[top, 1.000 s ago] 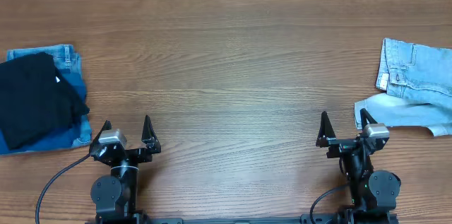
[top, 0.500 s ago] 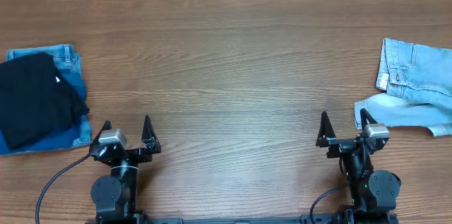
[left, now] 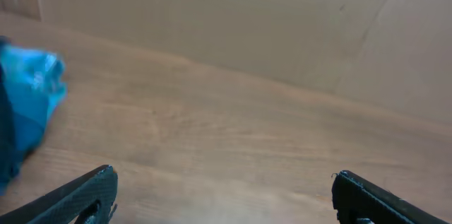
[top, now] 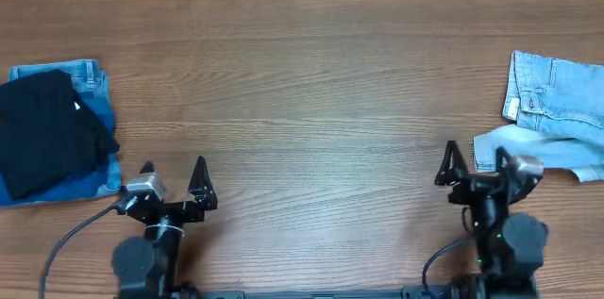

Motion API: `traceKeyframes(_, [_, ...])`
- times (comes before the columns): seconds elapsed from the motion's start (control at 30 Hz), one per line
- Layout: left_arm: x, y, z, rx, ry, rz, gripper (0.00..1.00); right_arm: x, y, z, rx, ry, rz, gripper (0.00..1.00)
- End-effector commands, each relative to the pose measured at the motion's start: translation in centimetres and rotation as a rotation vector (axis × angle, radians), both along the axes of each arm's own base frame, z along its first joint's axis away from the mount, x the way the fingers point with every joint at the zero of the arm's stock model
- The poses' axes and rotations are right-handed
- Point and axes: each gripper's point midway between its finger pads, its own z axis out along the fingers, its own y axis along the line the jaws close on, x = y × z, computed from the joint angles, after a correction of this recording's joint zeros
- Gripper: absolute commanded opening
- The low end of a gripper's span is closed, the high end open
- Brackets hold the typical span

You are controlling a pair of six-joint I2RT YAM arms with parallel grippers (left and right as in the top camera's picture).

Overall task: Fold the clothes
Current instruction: 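Reach the right gripper to the light-blue shorts and grasp the waistband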

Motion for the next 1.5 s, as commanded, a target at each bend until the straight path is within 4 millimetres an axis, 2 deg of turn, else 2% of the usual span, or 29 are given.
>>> traceKeyframes(0.0, [-0.9,0.2,6.0,0.076,-0.062,0.013,1.00,1.2,-0.4,5.0,0.009,0.034,-0.026,1.00])
traceKeyframes(0.03, [-0.8,0.7,7.5,0.080,-0.019,0.037,1.00,2.5,-0.5,6.5,0.008,0.119,-0.030,1.00])
traceKeyframes(0.07, [-0.6,0.7,8.0,0.091,0.018,0.034,1.00,3.4,-0.7,7.1,0.008,0.173,-0.036,1.00])
traceKeyframes(0.17, [0.5,0.8,8.5,0.107,0.162,0.022,1.00,5.3,-0.7,7.6,0.008,0.312,-0.037,1.00])
traceKeyframes(0.3, [2.3,0.9,8.0,0.088,0.375,0.005,1.00,6.6,-0.7,6.0,0.009,0.572,-0.037,1.00])
traceKeyframes(0.37, [3.2,1.0,7.5,0.081,0.462,0.000,1.00,7.2,0.0,5.4,0.029,0.655,0.001,1.00])
traceKeyframes(0.43, [3.7,1.0,6.9,0.075,0.519,-0.005,1.00,7.5,-0.2,5.2,0.024,0.680,-0.004,1.00])
traceKeyframes(0.53, [4.3,0.2,5.8,0.050,0.569,-0.056,1.00,8.5,-3.3,5.2,-0.002,0.662,-0.132,1.00])
traceKeyframes(0.6, [4.4,0.2,5.5,0.049,0.583,-0.057,1.00,9.2,-6.1,4.8,0.016,0.658,-0.207,1.00])
traceKeyframes(0.63, [4.5,0.2,5.4,0.048,0.587,-0.057,1.00,9.5,-8.7,3.9,0.041,0.679,-0.272,1.00])
traceKeyframes(0.7, [4.5,0.2,5.4,0.048,0.588,-0.057,1.00,10.5,-11.7,1.5,0.027,0.743,-0.300,1.00])
traceKeyframes(0.77, [4.5,0.2,5.3,0.048,0.589,-0.057,1.00,12.0,-13.8,-2.4,-0.049,0.838,-0.290,1.00])
traceKeyframes(0.83, [4.6,0.2,5.1,0.047,0.596,-0.057,1.00,12.5,-15.8,-6.0,-0.090,0.928,-0.372,1.00])
traceKeyframes(0.87, [4.5,0.2,5.0,0.046,0.604,-0.057,1.00,13.0,-16.3,-7.9,-0.092,0.960,-0.382,1.00])
traceKeyframes(1.0, [4.5,0.2,4.9,0.045,0.609,-0.058,1.00,14.2,-17.9,-12.7,-0.127,1.024,-0.429,1.00])
traceKeyframes(1.1, [4.5,0.2,4.8,0.045,0.611,-0.058,1.00,14.2,-19.5,-14.5,-0.184,1.054,-0.502,1.00])
traceKeyframes(1.27, [4.5,0.2,4.9,0.045,0.609,-0.058,1.00,13.2,-19.1,-18.6,-0.183,1.160,-0.477,0.99])
traceKeyframes(1.3, [4.5,0.2,4.8,0.045,0.611,-0.058,1.00,13.1,-19.1,-19.1,-0.182,1.174,-0.474,0.88])
traceKeyframes(1.37, [4.4,0.2,4.8,0.044,0.613,-0.058,1.00,13.4,-19.0,-18.7,-0.185,1.162,-0.472,0.70])
traceKeyframes(1.47, [4.5,0.2,4.9,0.045,0.609,-0.058,1.00,15.0,-18.3,-16.4,-0.200,1.108,-0.461,0.30])
